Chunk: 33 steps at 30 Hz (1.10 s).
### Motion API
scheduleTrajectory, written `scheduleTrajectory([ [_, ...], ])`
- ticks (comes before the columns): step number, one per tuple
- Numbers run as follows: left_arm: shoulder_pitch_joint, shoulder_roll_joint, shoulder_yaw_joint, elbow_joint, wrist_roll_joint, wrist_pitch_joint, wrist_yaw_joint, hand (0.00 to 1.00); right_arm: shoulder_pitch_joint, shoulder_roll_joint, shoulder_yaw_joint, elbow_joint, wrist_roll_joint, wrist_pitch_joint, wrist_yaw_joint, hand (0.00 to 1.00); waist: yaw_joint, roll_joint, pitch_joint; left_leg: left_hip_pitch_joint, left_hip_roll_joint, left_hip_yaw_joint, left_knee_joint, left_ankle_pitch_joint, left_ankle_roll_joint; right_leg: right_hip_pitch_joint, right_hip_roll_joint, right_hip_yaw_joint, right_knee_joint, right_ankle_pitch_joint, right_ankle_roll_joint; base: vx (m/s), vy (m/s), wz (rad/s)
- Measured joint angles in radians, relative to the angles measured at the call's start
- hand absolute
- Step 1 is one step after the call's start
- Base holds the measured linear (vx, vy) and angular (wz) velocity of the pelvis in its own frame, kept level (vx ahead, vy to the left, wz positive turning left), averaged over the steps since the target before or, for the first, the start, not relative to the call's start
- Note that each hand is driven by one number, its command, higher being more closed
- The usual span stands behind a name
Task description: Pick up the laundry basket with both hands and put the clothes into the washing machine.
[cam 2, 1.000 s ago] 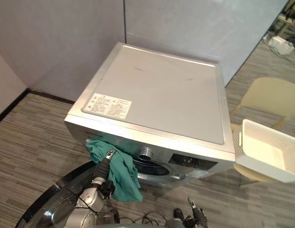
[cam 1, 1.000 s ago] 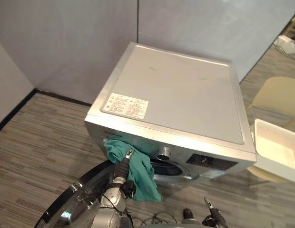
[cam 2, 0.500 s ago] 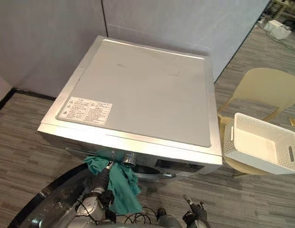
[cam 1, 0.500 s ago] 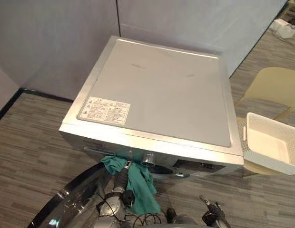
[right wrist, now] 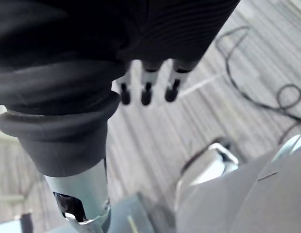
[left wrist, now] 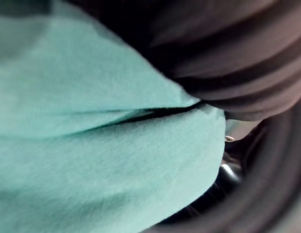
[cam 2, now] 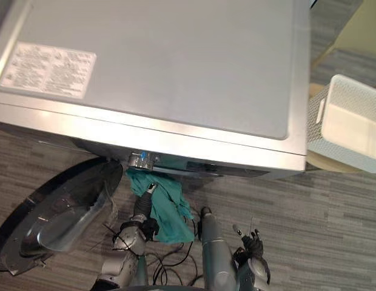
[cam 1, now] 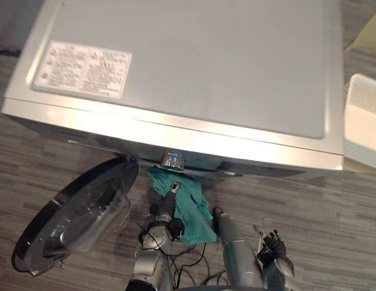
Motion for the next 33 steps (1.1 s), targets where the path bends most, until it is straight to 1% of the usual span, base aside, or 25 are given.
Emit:
scheduleTrajectory([
  [1,-0.038,0.001,0.011,0.030,0.005,0.002,0.009,1.00,-0.014,0.000,0.009,-0.017,0.003,-0.006,-0.001,0.00,0.004,-0.001,0.019,-0.029,0.002,-0.011,0.044,-0.019,0.004,-0.027,0.004,0.002,0.042,-0.018,0.006,0.02,0.034,-0.08],
  [4,-0.125,-0.002,0.042,0.094,0.015,0.003,0.038,1.00,-0.046,0.005,0.009,-0.051,0.025,-0.010,-0.017,0.00,0.007,-0.003,0.062,-0.062,0.008,-0.020,0.106,-0.047,0.009,-0.060,0.005,0.003,0.104,-0.035,0.015,0.02,0.024,-0.02],
  [5,-0.201,-0.007,0.077,0.143,0.026,0.004,0.073,1.00,-0.059,0.006,0.009,-0.073,0.039,-0.017,-0.037,0.00,0.007,-0.004,0.069,-0.096,0.016,-0.018,0.144,-0.067,0.012,-0.094,0.009,0.010,0.138,-0.046,0.019,0.01,0.042,-0.11],
  [7,-0.260,-0.008,0.107,0.174,0.025,0.004,0.096,1.00,-0.065,0.006,0.009,-0.085,0.045,-0.025,-0.042,0.00,0.007,-0.007,0.074,-0.122,0.018,-0.016,0.168,-0.075,0.016,-0.123,0.016,0.017,0.159,-0.049,0.023,0.00,0.027,-0.13],
  [9,-0.403,0.004,0.155,0.222,0.000,0.004,0.154,1.00,-0.067,0.007,0.009,-0.115,0.072,-0.041,-0.057,0.00,0.005,-0.012,0.097,-0.173,0.035,-0.013,0.212,-0.094,0.022,-0.174,0.026,0.028,0.189,-0.058,0.032,-0.03,0.033,-0.17],
  [10,-0.444,0.014,0.163,0.235,-0.012,0.003,0.166,1.00,-0.067,0.007,0.009,-0.121,0.074,-0.048,-0.063,0.00,0.005,-0.015,0.104,-0.184,0.037,-0.009,0.222,-0.100,0.020,-0.184,0.030,0.032,0.196,-0.059,0.034,-0.04,0.035,-0.22],
  [11,-0.507,0.034,0.177,0.254,-0.026,0.004,0.183,1.00,-0.067,0.008,0.009,-0.127,0.081,-0.051,-0.066,0.00,0.003,-0.023,0.114,-0.201,0.044,-0.006,0.236,-0.105,0.024,-0.203,0.039,0.041,0.203,-0.060,0.036,-0.06,0.032,-0.31],
  [12,-0.616,0.082,0.196,0.275,-0.066,0.004,0.208,1.00,-0.066,0.013,0.009,-0.135,0.081,-0.053,-0.071,0.00,-0.010,-0.043,0.126,-0.231,0.054,0.002,0.255,-0.111,0.028,-0.238,0.045,0.050,0.215,-0.060,0.037,-0.06,0.028,-0.27],
  [13,-0.661,0.103,0.196,0.286,-0.072,0.004,0.217,1.00,-0.064,0.016,0.009,-0.141,0.081,-0.053,-0.075,0.00,-0.020,-0.048,0.129,-0.248,0.055,0.002,0.261,-0.112,0.030,-0.252,0.046,0.051,0.218,-0.060,0.037,-0.07,0.031,-0.24],
  [14,-0.759,0.144,0.196,0.301,-0.102,0.004,0.227,1.00,-0.063,0.018,0.012,-0.148,0.083,-0.057,-0.082,0.00,-0.034,-0.055,0.140,-0.279,0.067,0.002,0.278,-0.114,0.034,-0.279,0.052,0.052,0.224,-0.059,0.039,-0.05,0.032,-0.19],
  [15,-0.861,0.178,0.189,0.325,-0.130,0.004,0.236,1.00,-0.063,0.020,0.016,-0.149,0.096,-0.064,-0.083,0.00,-0.038,-0.064,0.151,-0.305,0.076,0.002,0.295,-0.117,0.038,-0.302,0.062,0.059,0.228,-0.058,0.041,-0.04,0.031,-0.20],
  [16,-0.908,0.195,0.185,0.332,-0.139,0.005,0.240,1.00,-0.063,0.020,0.022,-0.149,0.102,-0.069,-0.083,0.00,-0.044,-0.070,0.157,-0.314,0.080,0.003,0.301,-0.117,0.039,-0.311,0.063,0.060,0.231,-0.057,0.043,-0.03,0.035,-0.20],
  [17,-0.991,0.229,0.174,0.332,-0.170,0.006,0.238,1.00,-0.062,0.023,0.031,-0.151,0.108,-0.075,-0.082,0.00,-0.055,-0.075,0.165,-0.334,0.087,0.005,0.316,-0.121,0.045,-0.328,0.067,0.062,0.237,-0.054,0.048,-0.02,0.040,-0.17],
  [18,-1.077,0.262,0.148,0.337,-0.168,0.009,0.234,1.00,-0.062,0.025,0.031,-0.153,0.110,-0.082,-0.082,0.00,-0.057,-0.075,0.178,-0.344,0.090,0.006,0.328,-0.124,0.051,-0.336,0.073,0.068,0.239,-0.052,0.052,-0.02,0.045,-0.17],
  [20,-1.200,0.300,0.100,0.365,-0.168,0.010,0.217,1.00,-0.059,0.027,0.030,-0.151,0.113,-0.084,-0.078,0.00,-0.058,-0.075,0.179,-0.362,0.095,0.013,0.334,-0.124,0.052,-0.356,0.074,0.075,0.238,-0.049,0.058,-0.01,0.052,-0.15],
  [21,-1.219,0.307,0.087,0.342,-0.161,-0.027,0.195,1.00,-0.054,0.034,0.028,-0.153,0.117,-0.088,-0.071,0.00,-0.059,-0.076,0.181,-0.386,0.105,0.014,0.349,-0.125,0.052,-0.373,0.080,0.073,0.239,-0.047,0.061,-0.01,0.060,-0.10],
  [22,-1.262,0.322,0.022,0.361,-0.165,-0.010,0.194,1.00,-0.050,0.035,0.026,-0.151,0.123,-0.091,-0.064,0.00,-0.052,-0.076,0.182,-0.403,0.105,0.015,0.360,-0.125,0.052,-0.388,0.081,0.072,0.246,-0.047,0.063,-0.01,0.050,-0.06],
  [23,-1.284,0.331,-0.009,0.366,-0.165,0.002,0.193,1.00,-0.049,0.036,0.026,-0.150,0.130,-0.090,-0.062,0.00,-0.052,-0.077,0.182,-0.409,0.104,0.016,0.365,-0.125,0.052,-0.394,0.080,0.072,0.250,-0.046,0.064,-0.01,0.044,0.00],
  [24,-1.310,0.340,-0.049,0.363,-0.188,-0.003,0.195,1.00,-0.039,0.038,0.026,-0.154,0.148,-0.092,-0.056,0.00,-0.049,-0.079,0.185,-0.422,0.105,0.017,0.378,-0.124,0.053,-0.408,0.080,0.074,0.260,-0.045,0.065,-0.02,0.041,-0.02],
  [26,-1.324,0.361,-0.087,0.361,-0.214,-0.011,0.202,1.00,-0.028,0.038,0.024,-0.156,0.149,-0.095,-0.049,0.00,-0.050,-0.079,0.186,-0.431,0.106,0.018,0.388,-0.125,0.054,-0.420,0.080,0.077,0.272,-0.045,0.066,-0.04,0.037,-0.04],
  [27,-1.334,0.379,-0.103,0.352,-0.220,-0.016,0.211,0.00,-0.018,0.038,0.018,-0.157,0.151,-0.095,-0.037,0.00,-0.050,-0.078,0.189,-0.437,0.107,0.018,0.395,-0.126,0.056,-0.428,0.081,0.077,0.281,-0.045,0.066,-0.06,0.024,-0.05],
  [28,-1.337,0.389,-0.107,0.342,-0.213,-0.021,0.226,0.00,-0.011,0.038,0.014,-0.158,0.153,-0.097,-0.036,0.00,-0.051,-0.078,0.189,-0.441,0.107,0.019,0.397,-0.126,0.056,-0.436,0.082,0.079,0.286,-0.045,0.066,-0.09,0.017,-0.10],
  [29,-1.340,0.423,-0.121,0.314,-0.191,-0.035,0.266,0.00,0.004,0.038,0.000,-0.160,0.158,-0.100,-0.036,0.00,-0.054,-0.078,0.189,-0.450,0.108,0.021,0.400,-0.127,0.057,-0.453,0.086,0.086,0.298,-0.044,0.066,-0.09,0.005,-0.17],
  [30,-1.344,0.456,-0.125,0.287,-0.139,-0.042,0.316,0.00,0.024,0.037,-0.015,-0.166,0.159,-0.103,-0.036,0.00,-0.055,-0.078,0.189,-0.460,0.117,0.028,0.410,-0.128,0.059,-0.470,0.096,0.096,0.311,-0.043,0.067,-0.09,-0.003,-0.21],
  [33,-1.357,0.516,-0.132,0.279,0.000,-0.040,0.400,0.00,0.063,0.032,-0.033,-0.165,0.159,-0.118,-0.036,0.00,-0.061,-0.078,0.190,-0.477,0.129,0.029,0.424,-0.128,0.060,-0.497,0.108,0.104,0.331,-0.033,0.069,-0.08,0.002,-0.16],
])
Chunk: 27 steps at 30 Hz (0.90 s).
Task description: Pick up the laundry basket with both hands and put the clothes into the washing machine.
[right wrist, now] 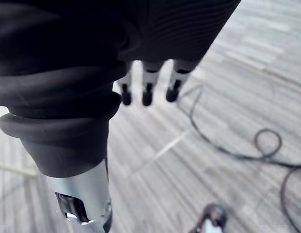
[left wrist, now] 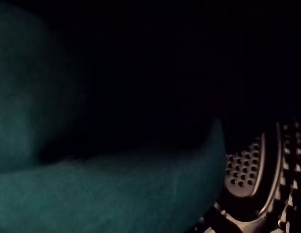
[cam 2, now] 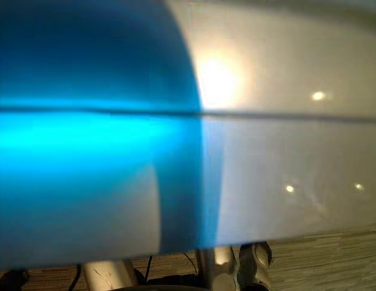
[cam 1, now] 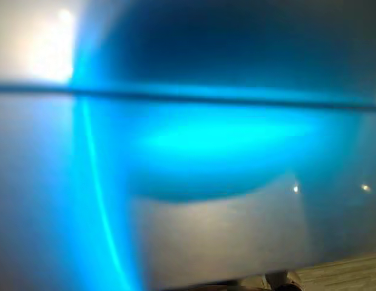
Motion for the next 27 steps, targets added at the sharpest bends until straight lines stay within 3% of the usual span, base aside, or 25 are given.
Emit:
scheduleTrajectory([
  [5,-0.011,0.004,-0.008,0.022,0.149,0.039,0.013,0.00,0.014,-0.009,0.001,0.002,0.020,-0.009,0.000,0.00,-0.012,0.000,0.000,-0.005,0.003,-0.002,0.006,0.001,0.001,-0.001,0.000,-0.003,0.003,0.006,0.002,-0.04,0.044,0.00],
  [11,-0.028,-0.056,-0.007,0.130,0.327,0.122,-0.018,0.00,0.014,-0.008,0.007,0.013,0.022,-0.013,0.002,0.00,-0.017,0.000,0.000,0.000,-0.016,-0.026,0.005,0.005,0.006,0.021,-0.014,-0.029,0.007,0.006,0.003,-0.01,0.036,0.11],
  [15,-0.020,-0.116,0.039,0.206,0.351,0.146,-0.065,0.00,0.013,-0.007,0.033,0.020,0.027,-0.012,0.002,0.00,-0.017,0.000,0.000,0.028,-0.030,-0.027,-0.013,0.009,0.007,0.052,-0.027,-0.034,-0.008,0.006,0.003,0.00,0.019,0.12],
  [18,0.056,-0.196,0.154,0.207,0.345,0.152,-0.094,0.00,0.005,-0.007,0.032,0.038,0.026,0.000,0.002,0.00,-0.022,0.000,0.000,0.086,-0.045,-0.019,-0.054,0.015,0.007,0.115,-0.043,-0.036,-0.052,0.006,0.003,0.05,0.020,0.12],
  [21,0.204,-0.313,0.276,0.206,0.102,0.129,-0.099,0.00,-0.012,0.003,0.032,0.064,0.023,0.026,0.000,0.00,-0.020,0.001,-0.001,0.220,-0.072,0.004,-0.184,0.059,0.002,0.252,-0.079,-0.054,-0.180,0.034,-0.009,0.11,-0.009,0.27],
  [23,0.266,-0.357,0.302,0.205,-0.019,0.102,-0.100,0.00,-0.026,0.006,0.038,0.067,0.016,0.029,-0.002,0.00,-0.023,0.001,-0.003,0.290,-0.095,0.016,-0.284,0.096,0.000,0.323,-0.102,-0.062,-0.278,0.072,-0.015,0.12,-0.007,0.21],
  [27,0.502,-0.426,0.325,0.126,-0.155,0.055,-0.096,0.00,-0.034,0.006,0.040,0.055,-0.014,0.031,-0.023,0.00,-0.022,0.001,-0.009,0.494,-0.131,0.068,-0.492,0.161,-0.013,0.505,-0.138,-0.066,-0.474,0.144,-0.021,0.17,-0.008,0.05],
])
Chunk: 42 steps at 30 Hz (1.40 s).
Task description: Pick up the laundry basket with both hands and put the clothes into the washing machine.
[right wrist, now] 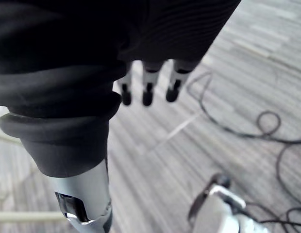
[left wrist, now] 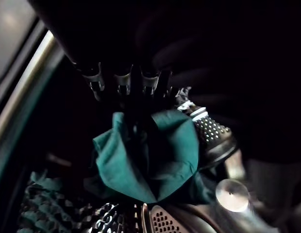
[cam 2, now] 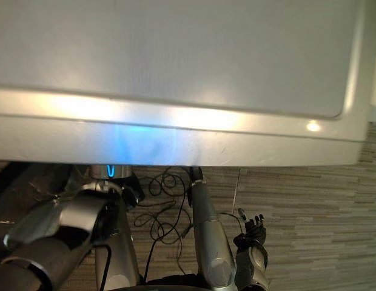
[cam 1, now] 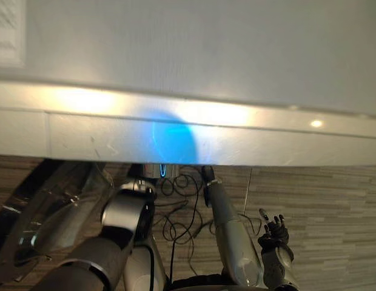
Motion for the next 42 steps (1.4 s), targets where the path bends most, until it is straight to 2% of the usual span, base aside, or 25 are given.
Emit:
scheduleTrajectory([
  [2,0.128,-0.029,-0.001,-0.018,-0.064,-0.015,-0.002,0.00,0.006,0.000,0.000,0.016,-0.002,0.001,-0.008,0.00,0.000,0.005,-0.068,0.039,-0.004,0.016,-0.057,0.012,-0.008,0.040,-0.004,-0.003,-0.064,0.016,-0.006,0.22,-0.015,-0.02],
  [4,0.254,-0.054,-0.019,-0.081,-0.100,-0.027,-0.004,0.00,0.006,0.000,-0.002,0.019,-0.008,0.000,-0.011,0.00,0.002,0.006,-0.076,0.134,-0.023,0.020,-0.136,0.031,-0.018,0.133,-0.020,-0.022,-0.129,0.025,-0.012,0.22,-0.030,0.15],
  [6,0.353,-0.064,-0.043,-0.111,-0.096,-0.031,-0.008,0.00,0.008,0.000,-0.002,0.040,-0.009,0.003,-0.012,0.00,0.007,0.007,-0.086,0.208,-0.036,0.024,-0.195,0.046,-0.024,0.203,-0.029,-0.034,-0.172,0.033,-0.015,0.20,-0.037,0.21],
  [9,0.555,-0.067,-0.083,-0.182,-0.084,-0.034,-0.048,0.00,0.037,-0.001,-0.021,0.072,-0.044,0.026,-0.008,0.00,0.024,0.017,-0.150,0.328,-0.056,0.043,-0.312,0.077,-0.042,0.299,-0.043,-0.058,-0.231,0.040,-0.027,0.22,-0.030,0.15],
  [11,0.688,-0.065,-0.120,-0.216,-0.084,-0.019,-0.104,0.00,0.079,-0.001,-0.043,0.086,-0.052,0.045,-0.001,0.00,0.043,0.038,-0.202,0.419,-0.070,0.046,-0.393,0.102,-0.044,0.354,-0.054,-0.096,-0.219,0.041,-0.027,0.27,-0.062,0.20],
  [13,0.784,-0.065,-0.134,-0.215,-0.057,-0.005,-0.155,0.00,0.098,-0.002,-0.058,0.098,-0.077,0.059,0.011,0.00,0.055,0.059,-0.215,0.515,-0.050,0.058,-0.431,0.118,-0.042,0.308,-0.034,-0.118,-0.013,0.065,-0.053,0.25,-0.131,-0.01],
  [14,0.806,-0.071,-0.119,-0.197,-0.042,0.000,-0.169,0.00,0.101,-0.007,-0.064,0.109,-0.082,0.063,0.022,0.00,0.060,0.094,-0.222,0.533,-0.026,0.068,-0.432,0.118,-0.043,0.271,-0.017,-0.137,0.004,-0.006,-0.075,0.23,-0.176,-0.17],
  [15,0.842,-0.067,-0.093,-0.174,-0.016,0.013,-0.201,0.00,0.111,-0.007,-0.067,0.116,-0.086,0.073,0.025,0.00,0.063,0.088,-0.253,0.555,-0.025,0.083,-0.437,0.119,-0.046,0.327,-0.020,-0.166,-0.310,0.081,-0.101,0.25,-0.175,-0.09],
  [16,0.854,-0.058,-0.082,-0.153,-0.002,0.011,-0.221,0.00,0.113,-0.009,-0.072,0.124,-0.086,0.077,0.027,0.00,0.064,0.094,-0.251,0.571,-0.033,0.089,-0.429,0.111,-0.058,0.346,-0.031,-0.176,-0.346,0.151,-0.087,0.28,-0.150,0.05],
  [17,0.881,-0.070,-0.071,-0.113,0.046,0.020,-0.252,0.00,0.107,-0.022,-0.091,0.154,-0.087,0.080,0.034,0.00,0.061,0.141,-0.276,0.579,-0.017,0.089,-0.420,0.109,-0.061,0.368,-0.017,-0.192,-0.352,0.161,-0.091,0.30,-0.103,0.03],
  [18,0.897,-0.089,-0.038,-0.066,0.100,0.035,-0.276,0.00,0.107,-0.042,-0.110,0.174,-0.087,0.088,0.043,0.00,0.063,0.168,-0.296,0.603,-0.015,0.095,-0.415,0.117,-0.071,0.393,-0.015,-0.192,-0.353,0.158,-0.094,0.29,-0.077,-0.01],
  [19,0.902,-0.096,-0.024,-0.036,0.122,0.041,-0.286,0.00,0.106,-0.046,-0.119,0.180,-0.087,0.091,0.045,0.00,0.062,0.172,-0.299,0.619,-0.017,0.099,-0.415,0.120,-0.077,0.418,-0.018,-0.190,-0.355,0.154,-0.096,0.31,-0.028,-0.02],
  [23,0.946,-0.111,0.009,0.068,0.267,0.070,-0.338,0.00,0.108,-0.044,-0.198,0.234,-0.091,0.112,0.033,0.00,0.064,0.169,-0.333,0.700,-0.082,0.087,-0.589,0.132,-0.070,0.558,-0.049,-0.205,-0.371,0.151,-0.091,0.19,0.089,0.22],
  [24,0.975,-0.106,0.070,0.066,0.294,0.059,-0.343,0.00,0.120,-0.043,-0.224,0.272,-0.101,0.122,0.033,0.00,0.072,0.153,-0.373,0.706,-0.101,0.090,-0.621,0.182,-0.060,0.568,-0.056,-0.206,-0.374,0.139,-0.073,0.16,0.148,-0.03],
  [26,0.981,-0.098,0.117,0.099,0.309,0.070,-0.342,0.00,0.139,-0.031,-0.233,0.278,-0.123,0.128,0.034,0.00,0.077,0.131,-0.408,0.718,-0.121,0.101,-0.617,0.183,-0.058,0.586,-0.073,-0.208,-0.389,0.138,-0.070,0.14,0.117,-0.07],
  [28,0.970,-0.091,0.127,0.125,0.326,0.079,-0.343,0.00,0.149,-0.009,-0.235,0.284,-0.127,0.133,0.034,0.00,0.072,0.124,-0.414,0.740,-0.130,0.102,-0.618,0.178,-0.052,0.619,-0.085,-0.208,-0.407,0.142,-0.065,0.08,0.091,0.03],
  [32,0.962,-0.100,0.157,0.145,0.337,0.085,-0.319,0.00,0.140,-0.008,-0.231,0.288,-0.129,0.138,0.035,0.00,0.066,0.128,-0.419,0.756,-0.122,0.115,-0.612,0.172,-0.053,0.625,-0.080,-0.206,-0.398,0.147,-0.057,0.00,0.015,-0.11],
  [33,0.960,-0.101,0.157,0.145,0.336,0.085,-0.302,0.00,0.132,-0.015,-0.214,0.288,-0.129,0.139,0.035,0.00,0.067,0.138,-0.417,0.754,-0.112,0.117,-0.581,0.147,-0.050,0.607,-0.068,-0.201,-0.350,0.147,-0.056,-0.05,-0.005,-0.25],
  [34,0.958,-0.104,0.156,0.145,0.336,0.087,-0.288,0.00,0.125,-0.028,-0.191,0.287,-0.131,0.145,0.034,0.00,0.068,0.145,-0.413,0.748,-0.095,0.121,-0.534,0.119,-0.049,0.560,-0.060,-0.190,-0.236,0.140,-0.046,-0.07,0.000,-0.23],
  [36,0.949,-0.101,0.143,0.146,0.336,0.096,-0.282,0.00,0.121,-0.032,-0.168,0.276,-0.130,0.146,0.028,0.00,0.063,0.140,-0.412,0.740,-0.088,0.114,-0.464,0.089,-0.038,0.471,-0.068,-0.158,-0.027,0.138,-0.044,-0.10,-0.031,0.01],
  [37,0.946,-0.101,0.137,0.146,0.336,0.097,-0.282,0.00,0.124,-0.033,-0.164,0.270,-0.130,0.145,0.025,0.00,0.061,0.139,-0.411,0.733,-0.087,0.106,-0.440,0.075,-0.036,0.453,-0.071,-0.150,0.026,0.138,-0.044,-0.13,-0.083,-0.02],
  [38,0.943,-0.110,0.134,0.137,0.332,0.092,-0.278,0.00,0.116,-0.039,-0.153,0.267,-0.129,0.144,0.022,0.00,0.074,0.150,-0.406,0.715,-0.075,0.101,-0.397,0.054,-0.034,0.425,-0.074,-0.130,0.073,0.103,-0.049,-0.15,-0.127,0.04],
  [39,0.938,-0.117,0.137,0.134,0.319,0.087,-0.263,0.00,0.112,-0.039,-0.131,0.265,-0.129,0.145,0.023,0.00,0.068,0.139,-0.411,0.689,-0.076,0.083,-0.365,0.049,-0.036,0.429,-0.101,-0.124,0.101,0.060,-0.068,-0.17,-0.141,0.12],
  [41,0.940,-0.129,0.136,0.107,0.291,0.075,-0.241,0.00,0.112,-0.040,-0.118,0.262,-0.148,0.148,0.023,0.00,0.069,0.139,-0.412,0.672,-0.073,0.041,-0.340,0.040,-0.047,0.481,-0.172,-0.134,0.066,0.039,-0.079,-0.17,-0.177,0.38],
  [42,0.941,-0.128,0.138,0.105,0.268,0.064,-0.237,0.00,0.112,-0.043,-0.110,0.262,-0.168,0.153,0.023,0.00,0.074,0.127,-0.422,0.659,-0.067,0.027,-0.321,0.039,-0.065,0.515,-0.189,-0.118,0.016,0.027,-0.068,-0.23,-0.295,0.38],
])
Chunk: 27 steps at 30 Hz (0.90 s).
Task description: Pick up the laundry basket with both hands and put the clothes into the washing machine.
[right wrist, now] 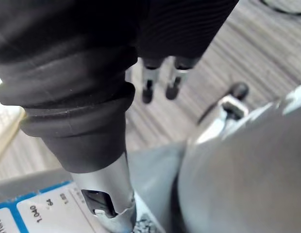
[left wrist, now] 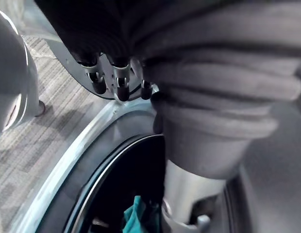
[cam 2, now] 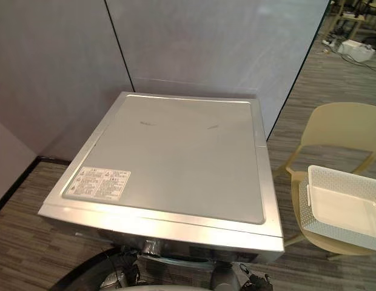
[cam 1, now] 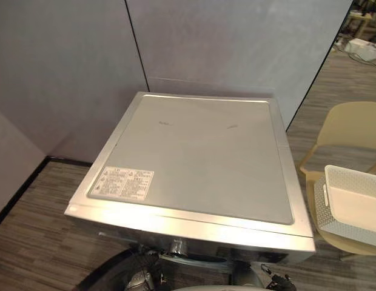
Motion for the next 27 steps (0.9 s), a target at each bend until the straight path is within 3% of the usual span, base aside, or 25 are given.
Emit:
scheduleTrajectory([
  [2,0.005,0.001,0.010,-0.030,-0.028,-0.014,0.001,0.00,-0.001,-0.006,0.048,0.000,-0.038,0.007,0.004,0.00,0.013,-0.014,-0.014,-0.028,0.030,-0.054,0.008,0.023,-0.064,0.083,0.041,0.012,-0.148,-0.104,0.085,-0.22,-0.369,0.30],
  [4,0.009,0.003,0.009,-0.042,-0.041,-0.022,0.000,0.00,-0.006,-0.028,0.056,0.000,-0.054,0.011,0.014,0.00,0.027,0.011,-0.027,-0.027,0.055,-0.071,-0.019,0.057,-0.074,0.092,0.077,-0.014,-0.169,-0.116,0.069,-0.11,-0.271,0.08],
  [7,0.013,0.000,0.017,-0.072,-0.049,-0.036,0.005,0.00,-0.014,-0.029,0.075,0.000,-0.078,0.012,0.019,0.00,0.039,0.010,-0.034,-0.019,0.098,-0.156,-0.076,0.130,-0.095,0.100,0.139,-0.084,-0.118,-0.138,0.026,-0.18,-0.324,0.53],
  [10,0.026,0.010,0.014,-0.065,-0.050,-0.037,0.001,0.00,-0.037,-0.020,0.067,0.008,-0.116,-0.001,0.022,0.00,0.040,-0.022,-0.033,-0.041,0.103,-0.215,-0.078,0.180,-0.030,0.111,0.157,-0.136,-0.109,-0.142,0.001,-0.08,-0.162,0.53],
  [12,0.030,0.011,0.006,-0.026,-0.049,-0.034,-0.004,0.00,-0.052,-0.026,0.028,0.031,-0.116,-0.005,0.023,0.00,0.040,-0.033,-0.031,-0.050,0.089,-0.206,-0.067,0.185,-0.022,0.125,0.152,-0.157,-0.115,-0.139,-0.006,-0.05,-0.081,0.39],
  [14,0.018,0.018,0.006,0.000,-0.045,-0.033,-0.005,0.00,-0.067,-0.038,-0.026,0.094,-0.116,-0.004,0.022,0.00,0.040,-0.042,-0.030,-0.064,0.050,-0.134,-0.029,0.179,-0.013,0.140,0.119,-0.175,-0.147,-0.126,-0.013,-0.04,0.048,0.34],
  [17,-0.006,0.024,0.007,0.044,-0.036,-0.033,-0.009,0.00,-0.056,-0.032,-0.072,0.143,-0.116,0.001,0.022,0.00,0.036,-0.036,-0.026,-0.082,0.032,-0.021,0.027,0.146,0.038,0.164,0.098,-0.177,-0.211,-0.099,0.002,0.01,0.117,0.11],
  [20,-0.016,0.028,0.019,0.064,0.002,-0.031,-0.027,0.00,-0.049,0.010,-0.110,0.142,-0.115,0.006,0.023,0.00,0.029,-0.021,-0.017,-0.081,0.011,0.003,0.030,0.104,0.030,0.177,0.090,-0.121,-0.278,-0.065,0.027,0.04,0.212,-0.21],
  [21,-0.019,0.029,0.021,0.064,0.003,-0.031,-0.026,0.00,-0.050,0.011,-0.109,0.138,-0.115,0.006,0.024,0.00,0.022,-0.038,-0.017,-0.084,0.004,0.003,0.034,0.097,0.037,0.180,0.088,-0.109,-0.288,-0.060,0.028,0.04,0.184,-0.05],
  [27,-0.040,0.033,0.064,0.084,0.003,-0.032,-0.025,0.00,-0.050,0.027,-0.095,0.123,-0.145,0.005,0.041,0.00,0.017,-0.041,-0.008,-0.116,0.013,0.048,0.107,0.012,0.045,0.181,0.079,-0.045,-0.381,-0.006,0.054,0.05,0.154,-0.26],
])
